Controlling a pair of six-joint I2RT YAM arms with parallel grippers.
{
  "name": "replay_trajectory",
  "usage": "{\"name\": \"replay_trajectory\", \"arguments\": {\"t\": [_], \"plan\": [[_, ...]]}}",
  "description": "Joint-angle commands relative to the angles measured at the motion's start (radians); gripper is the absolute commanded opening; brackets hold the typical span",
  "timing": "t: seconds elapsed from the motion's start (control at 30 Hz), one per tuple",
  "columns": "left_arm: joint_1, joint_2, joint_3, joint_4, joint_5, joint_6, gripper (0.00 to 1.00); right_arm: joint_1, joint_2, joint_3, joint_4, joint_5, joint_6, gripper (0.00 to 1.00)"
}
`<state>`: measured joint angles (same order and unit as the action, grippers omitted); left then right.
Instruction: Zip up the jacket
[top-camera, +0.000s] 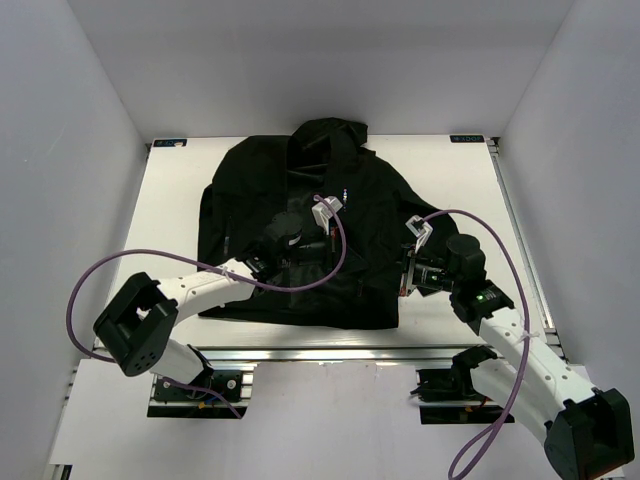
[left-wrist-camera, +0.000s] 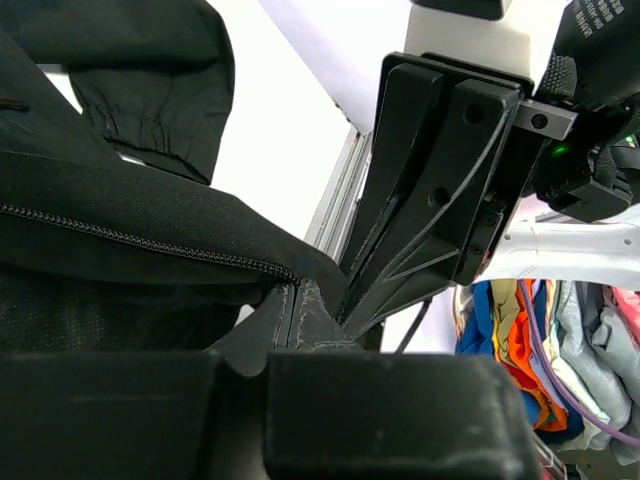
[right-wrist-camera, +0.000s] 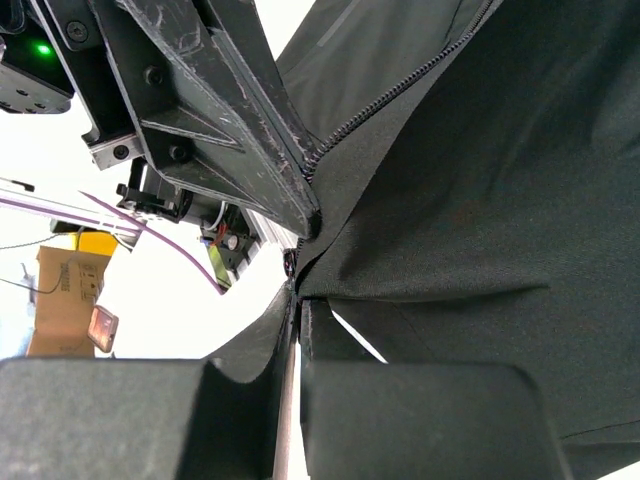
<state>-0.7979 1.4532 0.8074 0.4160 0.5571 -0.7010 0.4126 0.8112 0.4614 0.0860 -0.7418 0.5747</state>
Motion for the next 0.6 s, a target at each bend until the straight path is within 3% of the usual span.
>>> {"name": "replay_trajectory", "arguments": {"t": [0.0, 0.13, 0.23, 0.4, 0.57], "plan": [[0.002, -0.005, 0.019, 0.055, 0.04, -0.008, 0.0, 0.002, 0.002, 0.006, 0.064, -0.007, 0.022, 0.0], [0.002, -0.02, -0.01, 0.087, 0.043, -0.029, 0.0, 0.002, 0.009, -0.003, 0.1, -0.018, 0.05, 0.28], [0.002, -0.03, -0.019, 0.116, 0.053, -0.048, 0.0, 0.002, 0.019, -0.006, 0.104, -0.011, 0.051, 0.39], [0.002, -0.027, -0.027, 0.133, 0.067, -0.063, 0.0, 0.002, 0.031, -0.01, 0.158, -0.027, 0.063, 0.43], [0.002, -0.016, -0.028, 0.153, 0.073, -0.077, 0.0, 0.002, 0.031, -0.009, 0.175, -0.028, 0.059, 0.32]]}}
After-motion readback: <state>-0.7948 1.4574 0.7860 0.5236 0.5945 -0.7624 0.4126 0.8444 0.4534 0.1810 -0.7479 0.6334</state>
